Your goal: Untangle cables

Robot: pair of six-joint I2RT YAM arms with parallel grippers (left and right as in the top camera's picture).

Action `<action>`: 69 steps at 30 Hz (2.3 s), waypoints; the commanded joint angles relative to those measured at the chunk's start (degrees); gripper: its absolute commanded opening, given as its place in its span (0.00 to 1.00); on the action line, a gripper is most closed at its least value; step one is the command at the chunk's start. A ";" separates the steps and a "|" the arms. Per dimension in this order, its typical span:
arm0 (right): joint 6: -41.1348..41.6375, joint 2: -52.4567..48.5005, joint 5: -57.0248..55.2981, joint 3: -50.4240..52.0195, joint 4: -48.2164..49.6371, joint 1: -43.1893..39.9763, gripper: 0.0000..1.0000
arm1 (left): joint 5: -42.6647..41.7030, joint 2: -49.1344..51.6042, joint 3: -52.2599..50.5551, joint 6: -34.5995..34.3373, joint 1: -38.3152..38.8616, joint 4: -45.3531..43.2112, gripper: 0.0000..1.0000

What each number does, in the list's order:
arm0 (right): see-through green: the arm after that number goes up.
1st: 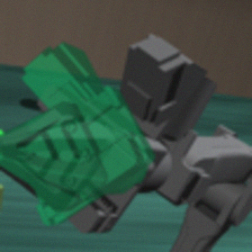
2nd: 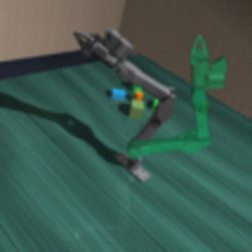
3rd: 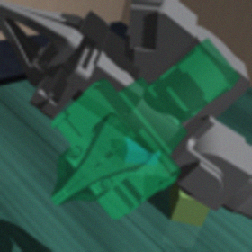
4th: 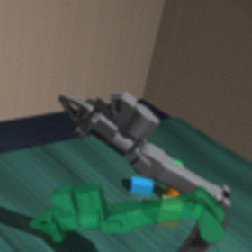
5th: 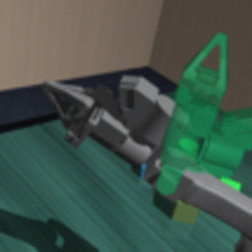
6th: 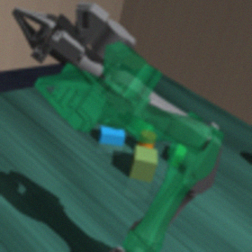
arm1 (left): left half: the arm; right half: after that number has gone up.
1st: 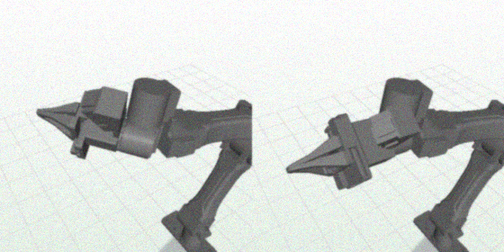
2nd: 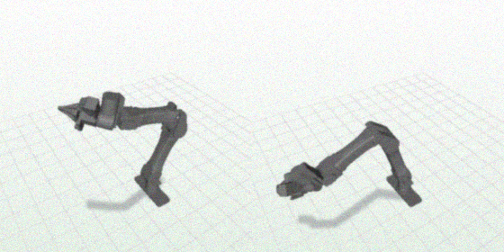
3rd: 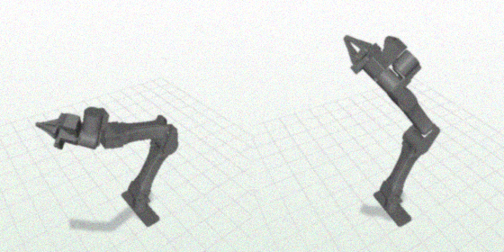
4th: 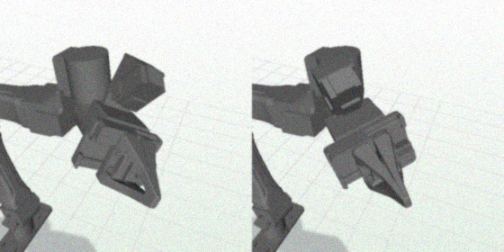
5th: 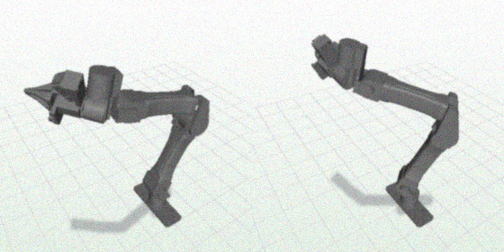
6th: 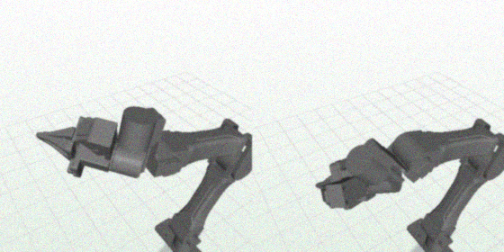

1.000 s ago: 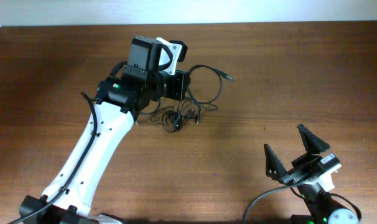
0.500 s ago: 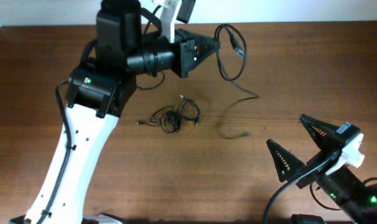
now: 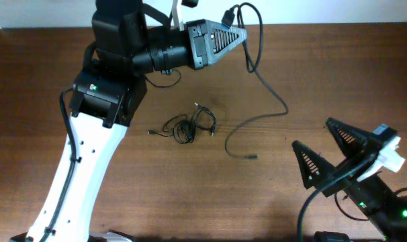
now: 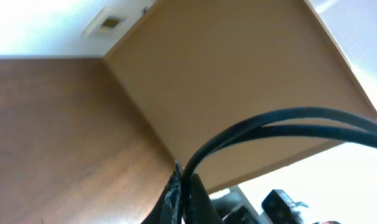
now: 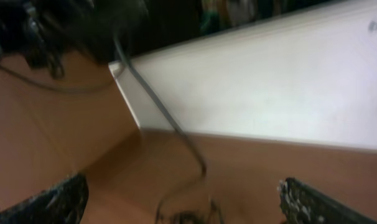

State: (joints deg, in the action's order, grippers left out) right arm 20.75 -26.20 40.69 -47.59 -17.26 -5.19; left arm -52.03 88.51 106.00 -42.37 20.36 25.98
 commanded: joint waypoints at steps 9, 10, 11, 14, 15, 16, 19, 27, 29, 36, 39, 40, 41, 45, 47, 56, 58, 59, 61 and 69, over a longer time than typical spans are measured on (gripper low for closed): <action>2.12 -1.99 -0.83 -0.59 -0.50 -0.35 0.98 | 16.00 -0.39 0.76 0.39 10.60 12.26 0.00; -1.60 -2.34 -0.83 -0.59 -0.50 -0.35 0.98 | 15.87 -0.39 0.76 0.39 11.08 12.68 0.00; -3.80 -2.62 -0.83 -0.59 -0.50 -0.35 0.98 | 15.85 -0.39 0.76 0.37 11.30 13.27 0.00; -16.59 -4.07 0.35 -0.59 -0.50 -0.35 0.98 | 16.17 -0.37 0.76 0.37 12.41 15.50 0.00; -23.04 -4.79 3.93 -0.59 -0.48 -0.35 0.98 | 17.42 -0.37 0.76 0.35 12.68 16.63 0.00; -25.11 -5.42 6.95 -0.59 -0.48 -0.35 0.98 | 17.84 -0.37 0.76 0.35 12.68 17.22 0.00; -25.27 -9.29 15.56 -0.59 -0.50 -0.35 0.98 | 18.67 -0.37 0.76 -3.69 12.90 19.12 0.00; -24.81 -17.66 16.74 -0.59 0.76 -0.35 0.54 | 19.32 -0.35 0.76 -3.65 15.15 19.17 0.00; -24.81 -17.77 16.68 -0.61 0.83 -0.35 0.46 | 21.09 -0.35 0.76 -3.65 15.15 19.15 0.00; -4.42 -17.79 13.60 -0.66 7.23 -0.35 0.04 | 35.58 -0.33 0.76 -2.97 15.13 22.01 0.14; 3.28 -17.79 12.44 -0.66 6.99 -0.35 0.04 | 49.90 -0.33 0.76 -2.97 15.13 24.76 0.23; 4.22 -17.79 12.41 -0.63 6.80 -0.35 0.04 | 53.44 -0.33 0.76 -2.97 15.10 25.94 0.25; 4.22 -17.79 12.41 -0.63 6.73 -0.35 0.04 | 55.34 -0.33 0.76 -2.97 15.13 26.86 0.26; 8.87 -17.79 10.86 -0.63 6.58 -0.35 0.04 | 53.57 -0.33 0.76 -2.58 15.37 28.61 0.25; 15.98 -17.79 7.82 -0.63 7.13 -0.35 0.04 | 45.90 -0.11 0.76 6.12 15.96 27.87 0.29; 46.16 -18.05 3.63 -0.63 13.27 -0.35 0.04 | 30.95 5.51 0.76 40.81 17.53 29.68 0.79; 50.25 -18.05 3.61 -0.63 13.27 -0.35 0.04 | 27.02 7.08 0.76 44.39 17.77 29.11 0.80; 50.29 -18.05 3.63 -0.63 13.66 -0.35 0.04 | 24.96 7.48 0.76 45.94 17.90 29.05 0.82; 50.58 -18.05 3.65 -0.63 13.92 -0.35 0.04 | 23.08 9.03 0.76 46.77 18.23 27.82 0.89; 56.02 -18.05 3.63 -0.63 14.78 -0.35 0.04 | 20.35 11.15 0.76 46.75 20.50 19.45 0.62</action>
State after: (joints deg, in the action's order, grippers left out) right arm 73.54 -44.21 44.82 -47.68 -2.98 -5.23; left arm -29.76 98.17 106.08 3.77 39.75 47.64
